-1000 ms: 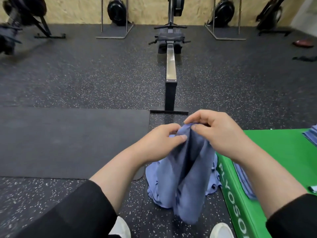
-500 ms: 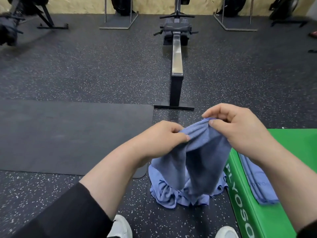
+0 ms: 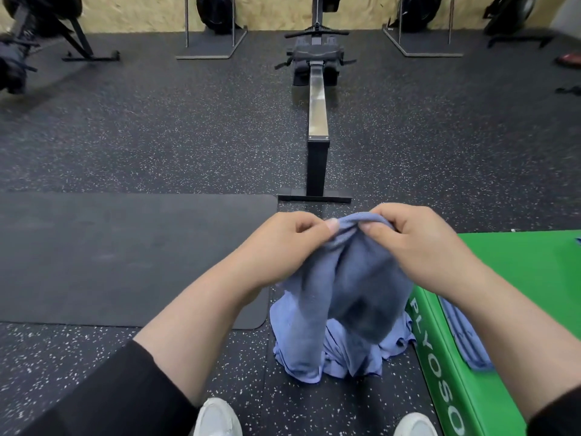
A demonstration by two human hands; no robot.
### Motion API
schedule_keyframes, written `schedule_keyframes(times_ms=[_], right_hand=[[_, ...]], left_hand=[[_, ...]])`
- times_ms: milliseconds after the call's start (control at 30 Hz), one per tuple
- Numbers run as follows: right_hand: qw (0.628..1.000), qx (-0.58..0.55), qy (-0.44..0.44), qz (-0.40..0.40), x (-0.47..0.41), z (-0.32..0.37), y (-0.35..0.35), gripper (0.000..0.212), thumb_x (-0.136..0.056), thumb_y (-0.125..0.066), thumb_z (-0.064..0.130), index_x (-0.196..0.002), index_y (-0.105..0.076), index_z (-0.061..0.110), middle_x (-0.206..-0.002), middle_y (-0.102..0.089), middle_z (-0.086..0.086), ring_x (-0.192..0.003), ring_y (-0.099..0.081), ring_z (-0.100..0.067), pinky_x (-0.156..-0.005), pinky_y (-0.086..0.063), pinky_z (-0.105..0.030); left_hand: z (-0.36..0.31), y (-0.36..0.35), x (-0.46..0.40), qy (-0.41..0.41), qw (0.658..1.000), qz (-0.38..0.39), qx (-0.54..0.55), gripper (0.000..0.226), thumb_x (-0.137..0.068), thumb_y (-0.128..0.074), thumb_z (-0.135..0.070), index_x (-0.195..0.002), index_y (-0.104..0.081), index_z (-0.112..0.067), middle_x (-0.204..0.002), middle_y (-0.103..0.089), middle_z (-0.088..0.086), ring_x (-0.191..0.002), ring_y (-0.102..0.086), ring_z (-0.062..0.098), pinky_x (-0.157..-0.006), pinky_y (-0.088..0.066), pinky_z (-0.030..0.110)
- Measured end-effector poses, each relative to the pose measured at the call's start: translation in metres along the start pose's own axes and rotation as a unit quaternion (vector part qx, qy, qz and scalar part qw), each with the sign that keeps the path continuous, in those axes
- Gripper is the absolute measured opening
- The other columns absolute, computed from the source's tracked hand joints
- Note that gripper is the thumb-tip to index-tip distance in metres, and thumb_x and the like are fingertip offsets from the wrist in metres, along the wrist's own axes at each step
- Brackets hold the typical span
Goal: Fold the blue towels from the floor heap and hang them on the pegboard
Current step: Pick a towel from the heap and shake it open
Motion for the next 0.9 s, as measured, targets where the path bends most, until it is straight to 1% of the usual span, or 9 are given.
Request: schedule_keyframes(times_ms=[67, 167, 267, 367, 500, 667, 767, 833, 900], right_hand=[[1.000, -0.017, -0.003, -0.011, 0.001, -0.002, 0.004, 0.015, -0.097, -0.059, 0.023, -0.088, -0.071, 0.023, -0.079, -0.069, 0.002, -0.076, -0.059, -0.014, -0.078, -0.046, -0.034], [1.000, -0.015, -0.008, -0.015, 0.002, -0.004, 0.004, 0.017, -0.097, -0.057, 0.017, -0.092, -0.072, 0.025, -0.087, -0.073, 0.006, -0.089, -0.064, -0.016, -0.086, -0.049, -0.037], [0.999, -0.033, -0.016, -0.014, 0.002, -0.003, 0.004, 0.014, -0.094, -0.061, 0.015, -0.088, -0.071, 0.023, -0.080, -0.072, 0.003, -0.075, -0.060, -0.011, -0.074, -0.048, -0.032], [0.993, -0.097, -0.024, 0.062, 0.005, 0.003, -0.007, 0.007, -0.088, -0.071, 0.016, -0.091, -0.070, 0.023, -0.073, -0.070, 0.001, -0.064, -0.053, -0.004, -0.065, -0.042, -0.026], [0.992, -0.046, -0.007, 0.114, 0.008, 0.005, -0.022, 0.011, -0.085, -0.075, 0.035, -0.081, -0.070, 0.027, -0.062, -0.055, 0.006, -0.060, -0.044, -0.005, -0.062, -0.037, -0.034], [0.998, -0.029, -0.017, 0.057, 0.005, 0.001, -0.017, 0.018, -0.090, -0.067, 0.033, -0.077, -0.066, 0.021, -0.059, -0.054, 0.016, -0.055, -0.042, 0.000, -0.054, -0.034, -0.019], [0.997, -0.069, -0.042, -0.017, 0.001, -0.007, -0.008, 0.015, -0.095, -0.061, 0.022, -0.080, -0.065, 0.018, -0.057, -0.056, 0.012, -0.052, -0.040, -0.002, -0.052, -0.033, -0.018], [0.993, -0.098, -0.052, -0.039, 0.000, -0.012, -0.004, 0.013, -0.097, -0.059, 0.021, -0.086, -0.066, 0.020, -0.066, -0.068, 0.006, -0.061, -0.054, -0.012, -0.065, -0.045, -0.031], [0.989, -0.126, -0.060, -0.050, 0.000, -0.015, -0.001, 0.009, -0.097, -0.060, 0.021, -0.090, -0.066, 0.021, -0.079, -0.075, 0.001, -0.076, -0.066, -0.026, -0.078, -0.052, -0.042]], left_hand=[[0.007, 0.002, 0.000, 0.038, 0.999, 0.004, -0.006, 0.044, -0.101, -0.054, -0.042, -0.070, -0.049, -0.011, -0.065, -0.039, -0.003, -0.062, -0.033, 0.013, -0.065, -0.027, 0.031], [0.013, -0.003, 0.002, 0.058, 0.997, 0.030, -0.028, 0.029, -0.098, -0.060, -0.031, -0.079, -0.064, -0.010, -0.060, -0.046, -0.009, -0.055, -0.037, 0.009, -0.055, -0.030, 0.025], [0.006, -0.003, 0.002, 0.019, 0.999, 0.007, -0.029, 0.023, -0.096, -0.063, -0.028, -0.079, -0.064, -0.013, -0.059, -0.049, -0.011, -0.054, -0.040, 0.008, -0.054, -0.034, 0.025], [-0.003, -0.001, 0.002, -0.020, 1.000, -0.019, -0.001, 0.019, -0.094, -0.065, -0.027, -0.081, -0.065, -0.012, -0.066, -0.055, -0.006, -0.060, -0.043, 0.007, -0.058, -0.036, 0.024], [-0.007, -0.009, 0.003, -0.045, 0.999, -0.006, -0.017, 0.018, -0.089, -0.072, -0.031, -0.081, -0.068, -0.015, -0.067, -0.061, -0.001, -0.061, -0.046, 0.007, -0.061, -0.037, 0.028], [-0.004, -0.003, 0.001, -0.040, 0.999, -0.023, 0.004, 0.018, -0.092, -0.071, -0.030, -0.081, -0.071, -0.016, -0.069, -0.064, -0.007, -0.063, -0.050, 0.005, -0.064, -0.041, 0.024], [0.006, 0.003, 0.000, 0.002, 1.000, 0.001, -0.022, 0.014, -0.091, -0.067, -0.021, -0.079, -0.072, -0.016, -0.067, -0.068, -0.006, -0.063, -0.054, 0.006, -0.070, -0.047, 0.032], [0.012, 0.002, 0.000, 0.027, 0.998, 0.014, -0.055, 0.016, -0.092, -0.067, -0.022, -0.078, -0.072, -0.015, -0.064, -0.066, -0.009, -0.059, -0.051, 0.007, -0.065, -0.042, 0.029], [0.015, 0.006, -0.001, 0.036, 0.996, -0.019, -0.085, 0.020, -0.095, -0.064, -0.027, -0.081, -0.069, -0.014, -0.070, -0.066, 0.000, -0.061, -0.046, 0.011, -0.062, -0.037, 0.029]])
Point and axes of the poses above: each hand's wrist, its own x-axis away from the middle knuckle, its own y-axis out of the back of the hand, z = x × y, the point moved 6 cm from there along -x, towards the middle knuckle
